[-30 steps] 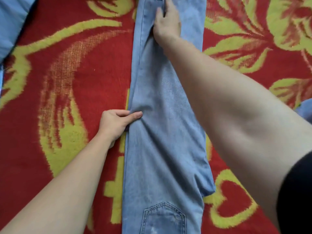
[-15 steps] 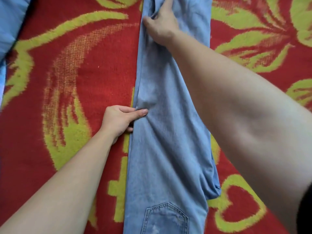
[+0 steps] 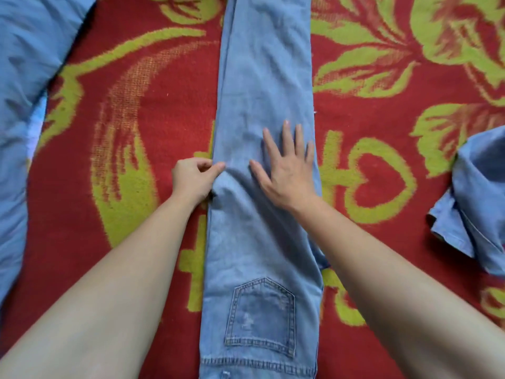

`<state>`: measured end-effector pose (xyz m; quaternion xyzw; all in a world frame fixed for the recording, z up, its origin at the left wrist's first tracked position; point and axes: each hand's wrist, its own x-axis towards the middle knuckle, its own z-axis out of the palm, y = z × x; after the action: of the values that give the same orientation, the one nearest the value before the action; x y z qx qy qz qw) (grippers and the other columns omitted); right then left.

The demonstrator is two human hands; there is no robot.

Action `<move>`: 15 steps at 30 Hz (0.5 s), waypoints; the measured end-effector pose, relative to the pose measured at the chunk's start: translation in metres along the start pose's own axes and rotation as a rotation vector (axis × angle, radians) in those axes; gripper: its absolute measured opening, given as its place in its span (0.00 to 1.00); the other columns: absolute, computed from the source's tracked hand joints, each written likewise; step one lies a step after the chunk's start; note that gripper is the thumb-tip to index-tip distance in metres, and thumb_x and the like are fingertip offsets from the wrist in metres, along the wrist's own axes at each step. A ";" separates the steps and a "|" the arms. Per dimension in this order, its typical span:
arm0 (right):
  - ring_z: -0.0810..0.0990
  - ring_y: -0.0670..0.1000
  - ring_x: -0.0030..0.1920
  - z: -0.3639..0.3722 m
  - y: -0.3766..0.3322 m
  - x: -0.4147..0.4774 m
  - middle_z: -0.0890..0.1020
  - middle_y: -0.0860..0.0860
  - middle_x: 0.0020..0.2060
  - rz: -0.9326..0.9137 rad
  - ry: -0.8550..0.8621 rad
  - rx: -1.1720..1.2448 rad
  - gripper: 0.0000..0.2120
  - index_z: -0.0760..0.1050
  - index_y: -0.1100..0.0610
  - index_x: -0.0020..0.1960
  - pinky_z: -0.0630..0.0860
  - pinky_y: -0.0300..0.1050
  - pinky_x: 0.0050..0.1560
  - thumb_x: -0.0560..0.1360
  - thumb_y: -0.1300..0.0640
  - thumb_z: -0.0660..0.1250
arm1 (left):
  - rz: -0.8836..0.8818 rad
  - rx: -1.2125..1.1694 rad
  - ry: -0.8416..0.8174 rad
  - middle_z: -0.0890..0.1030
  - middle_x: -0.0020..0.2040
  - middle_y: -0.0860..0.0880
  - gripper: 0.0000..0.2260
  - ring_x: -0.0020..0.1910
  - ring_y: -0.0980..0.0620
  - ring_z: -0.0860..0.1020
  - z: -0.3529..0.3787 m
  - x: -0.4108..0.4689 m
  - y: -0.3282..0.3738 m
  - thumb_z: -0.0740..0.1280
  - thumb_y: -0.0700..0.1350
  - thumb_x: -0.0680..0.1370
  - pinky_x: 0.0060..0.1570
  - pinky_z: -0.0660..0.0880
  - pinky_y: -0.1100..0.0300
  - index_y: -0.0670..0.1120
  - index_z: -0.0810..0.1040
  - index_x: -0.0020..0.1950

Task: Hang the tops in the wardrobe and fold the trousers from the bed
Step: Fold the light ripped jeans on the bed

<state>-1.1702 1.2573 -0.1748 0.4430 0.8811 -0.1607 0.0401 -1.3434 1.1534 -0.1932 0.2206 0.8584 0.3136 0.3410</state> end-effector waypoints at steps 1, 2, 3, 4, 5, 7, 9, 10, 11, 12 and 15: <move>0.44 0.61 0.79 0.006 0.002 -0.012 0.48 0.58 0.80 -0.023 -0.025 -0.030 0.34 0.54 0.48 0.80 0.47 0.64 0.76 0.79 0.35 0.54 | -0.005 0.028 0.026 0.86 0.42 0.48 0.11 0.42 0.54 0.81 -0.003 -0.006 -0.004 0.74 0.53 0.73 0.47 0.75 0.55 0.45 0.86 0.44; 0.44 0.61 0.79 0.013 0.003 -0.021 0.48 0.58 0.80 -0.046 -0.038 -0.047 0.34 0.54 0.48 0.80 0.46 0.64 0.76 0.78 0.34 0.53 | -0.017 0.020 0.042 0.86 0.41 0.48 0.10 0.42 0.53 0.82 -0.006 -0.011 -0.009 0.74 0.52 0.73 0.47 0.76 0.55 0.45 0.86 0.44; 0.44 0.61 0.79 0.019 0.002 -0.029 0.49 0.58 0.80 -0.065 -0.046 -0.059 0.34 0.55 0.48 0.80 0.46 0.64 0.76 0.78 0.34 0.53 | -0.024 -0.008 0.051 0.86 0.41 0.49 0.10 0.42 0.53 0.82 -0.008 -0.017 -0.015 0.75 0.52 0.73 0.47 0.76 0.56 0.46 0.86 0.43; 0.44 0.61 0.79 0.025 0.002 -0.035 0.49 0.58 0.80 -0.081 -0.059 -0.077 0.34 0.55 0.48 0.80 0.46 0.64 0.76 0.79 0.34 0.52 | -0.020 -0.033 0.054 0.86 0.41 0.49 0.09 0.41 0.55 0.81 -0.010 -0.022 -0.020 0.74 0.52 0.73 0.46 0.76 0.58 0.46 0.86 0.43; 0.44 0.61 0.80 0.030 0.001 -0.038 0.50 0.58 0.80 -0.094 -0.074 -0.097 0.34 0.55 0.48 0.80 0.45 0.64 0.76 0.79 0.34 0.51 | -0.002 -0.044 0.065 0.85 0.41 0.49 0.10 0.39 0.57 0.80 -0.012 -0.027 -0.025 0.73 0.53 0.74 0.44 0.75 0.60 0.46 0.85 0.43; 0.44 0.60 0.80 0.032 0.000 -0.040 0.49 0.58 0.80 -0.087 -0.089 -0.098 0.34 0.53 0.50 0.81 0.43 0.63 0.77 0.80 0.34 0.50 | 0.018 -0.064 0.097 0.83 0.36 0.51 0.15 0.35 0.57 0.77 -0.011 -0.037 -0.029 0.69 0.58 0.76 0.39 0.73 0.59 0.47 0.84 0.41; 0.46 0.60 0.80 0.025 0.000 -0.044 0.50 0.58 0.80 -0.044 -0.067 -0.027 0.34 0.55 0.53 0.80 0.43 0.61 0.77 0.80 0.36 0.52 | -0.029 -0.113 0.123 0.78 0.33 0.54 0.18 0.32 0.57 0.74 -0.009 -0.048 -0.031 0.65 0.63 0.77 0.36 0.70 0.58 0.48 0.80 0.41; 0.47 0.60 0.80 0.021 -0.001 -0.051 0.52 0.59 0.80 -0.012 -0.039 0.021 0.33 0.56 0.54 0.80 0.44 0.60 0.77 0.81 0.38 0.53 | -0.057 -0.124 0.128 0.77 0.35 0.54 0.18 0.33 0.56 0.74 -0.009 -0.057 -0.033 0.64 0.64 0.76 0.36 0.70 0.58 0.49 0.78 0.43; 0.49 0.60 0.79 0.016 -0.002 -0.061 0.53 0.59 0.79 0.022 -0.003 0.064 0.31 0.58 0.55 0.79 0.46 0.59 0.77 0.81 0.40 0.55 | -0.074 -0.115 0.119 0.77 0.36 0.54 0.18 0.36 0.54 0.75 -0.008 -0.068 -0.037 0.64 0.64 0.76 0.38 0.70 0.57 0.49 0.77 0.44; 0.50 0.61 0.79 0.011 -0.004 -0.075 0.55 0.60 0.79 0.057 0.024 0.098 0.30 0.59 0.56 0.79 0.48 0.58 0.77 0.81 0.41 0.56 | -0.076 -0.082 0.093 0.77 0.38 0.53 0.18 0.38 0.51 0.76 -0.007 -0.083 -0.042 0.64 0.64 0.76 0.40 0.71 0.56 0.49 0.76 0.44; 0.51 0.60 0.79 0.004 -0.009 -0.132 0.54 0.61 0.79 0.156 0.007 0.116 0.30 0.59 0.56 0.79 0.50 0.57 0.77 0.82 0.43 0.57 | -0.069 0.046 0.018 0.79 0.43 0.45 0.16 0.44 0.45 0.77 -0.003 -0.142 -0.067 0.63 0.60 0.79 0.45 0.70 0.54 0.47 0.75 0.43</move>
<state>-1.0980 1.1501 -0.1482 0.5124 0.8333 -0.2063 0.0235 -1.2617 1.0209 -0.1738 0.1955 0.8755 0.2839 0.3387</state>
